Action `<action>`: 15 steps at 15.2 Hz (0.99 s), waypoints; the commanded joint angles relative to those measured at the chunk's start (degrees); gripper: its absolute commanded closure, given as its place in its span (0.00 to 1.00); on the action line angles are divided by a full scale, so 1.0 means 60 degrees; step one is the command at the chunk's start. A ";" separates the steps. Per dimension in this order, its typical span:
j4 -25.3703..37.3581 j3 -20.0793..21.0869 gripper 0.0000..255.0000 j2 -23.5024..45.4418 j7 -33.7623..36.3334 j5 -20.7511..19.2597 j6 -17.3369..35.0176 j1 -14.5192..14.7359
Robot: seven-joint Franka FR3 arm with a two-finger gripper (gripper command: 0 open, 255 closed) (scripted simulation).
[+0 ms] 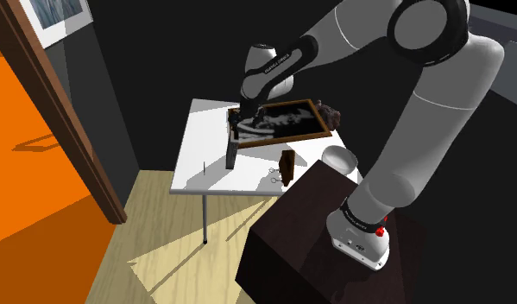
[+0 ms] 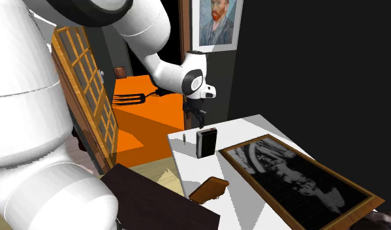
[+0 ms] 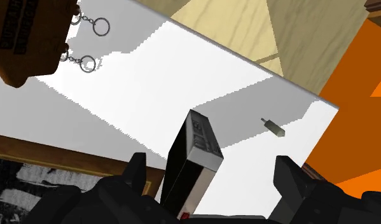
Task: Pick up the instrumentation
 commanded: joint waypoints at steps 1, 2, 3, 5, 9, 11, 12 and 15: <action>0.0382 -0.0015 0.00 0.0801 0.0124 0.0005 0.0375 0.0010; 0.0612 -0.0025 0.00 0.1185 0.0185 0.0008 0.0504 0.0017; 0.0854 -0.0039 0.00 0.1568 0.0242 0.0014 0.0621 0.0026; 0.1371 -0.0065 0.00 0.2333 0.0355 0.0028 0.0820 0.0041; 0.1830 -0.0076 0.00 0.3140 0.0420 0.0059 0.1129 0.0044; 0.1874 -0.0064 0.00 0.3370 0.0404 0.0073 0.1315 0.0036; 0.1899 -0.0057 0.00 0.3486 0.0396 0.0080 0.1406 0.0032; 0.1970 -0.0041 0.00 0.3788 0.0376 0.0097 0.1638 0.0020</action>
